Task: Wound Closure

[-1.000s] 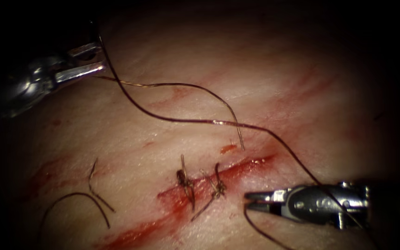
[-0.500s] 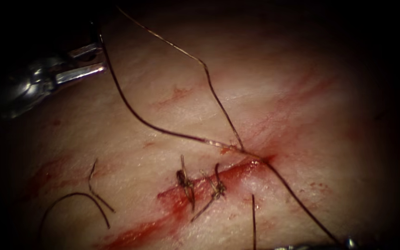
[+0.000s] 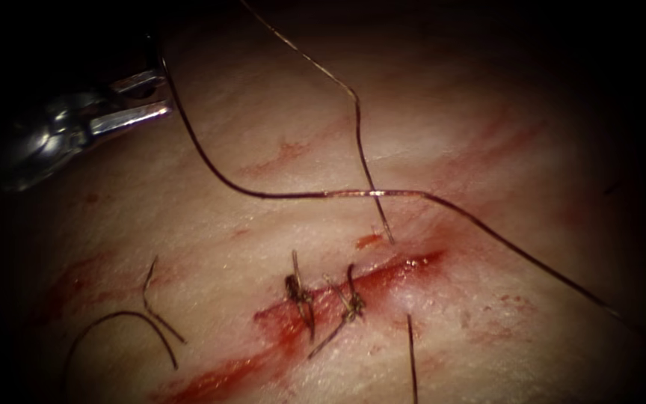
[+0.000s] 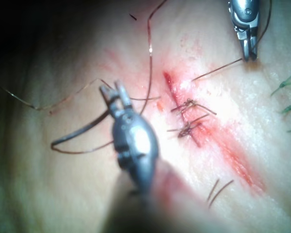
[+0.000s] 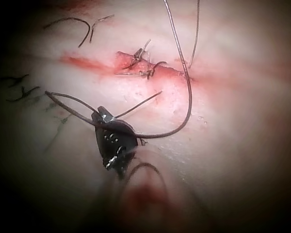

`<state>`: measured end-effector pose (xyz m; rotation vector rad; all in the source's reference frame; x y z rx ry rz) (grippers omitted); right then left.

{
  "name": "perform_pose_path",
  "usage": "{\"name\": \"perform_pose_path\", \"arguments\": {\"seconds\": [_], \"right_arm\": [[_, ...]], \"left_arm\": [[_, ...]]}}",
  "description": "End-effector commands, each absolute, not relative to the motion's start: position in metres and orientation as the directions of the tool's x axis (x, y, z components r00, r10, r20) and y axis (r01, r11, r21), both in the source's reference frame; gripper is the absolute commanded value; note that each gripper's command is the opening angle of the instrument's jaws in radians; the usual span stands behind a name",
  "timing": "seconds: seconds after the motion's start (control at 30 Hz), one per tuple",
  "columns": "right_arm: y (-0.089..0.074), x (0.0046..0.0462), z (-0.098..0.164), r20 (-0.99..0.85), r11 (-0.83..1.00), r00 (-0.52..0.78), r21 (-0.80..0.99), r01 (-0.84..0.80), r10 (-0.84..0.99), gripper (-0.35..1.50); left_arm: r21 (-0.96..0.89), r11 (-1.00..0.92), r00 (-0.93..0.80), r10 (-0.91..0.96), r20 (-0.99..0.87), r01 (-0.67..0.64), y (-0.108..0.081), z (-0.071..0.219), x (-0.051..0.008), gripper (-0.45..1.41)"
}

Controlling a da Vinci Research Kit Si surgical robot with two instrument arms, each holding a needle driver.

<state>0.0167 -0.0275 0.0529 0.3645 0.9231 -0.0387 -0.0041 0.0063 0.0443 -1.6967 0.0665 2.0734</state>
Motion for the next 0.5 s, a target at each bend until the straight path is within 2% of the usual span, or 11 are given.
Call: {"name": "perform_pose_path", "arguments": {"seconds": [0.03, 0.5], "right_arm": [[-0.0292, 0.0173, 0.0528, -0.786, 0.933, 0.604, 0.304, 0.194, 0.131, -0.35], [-0.0356, 0.0168, 0.0484, -0.784, 0.897, 0.608, 0.352, 0.267, 0.126, -0.35]], "left_arm": [[-0.247, -0.894, -0.135, 0.316, -0.939, -0.373, 0.0061, 0.0449, -0.0046, -0.45], [-0.247, -0.895, -0.135, 0.316, -0.939, -0.372, 0.0061, 0.0449, -0.0046, -0.45]]}}
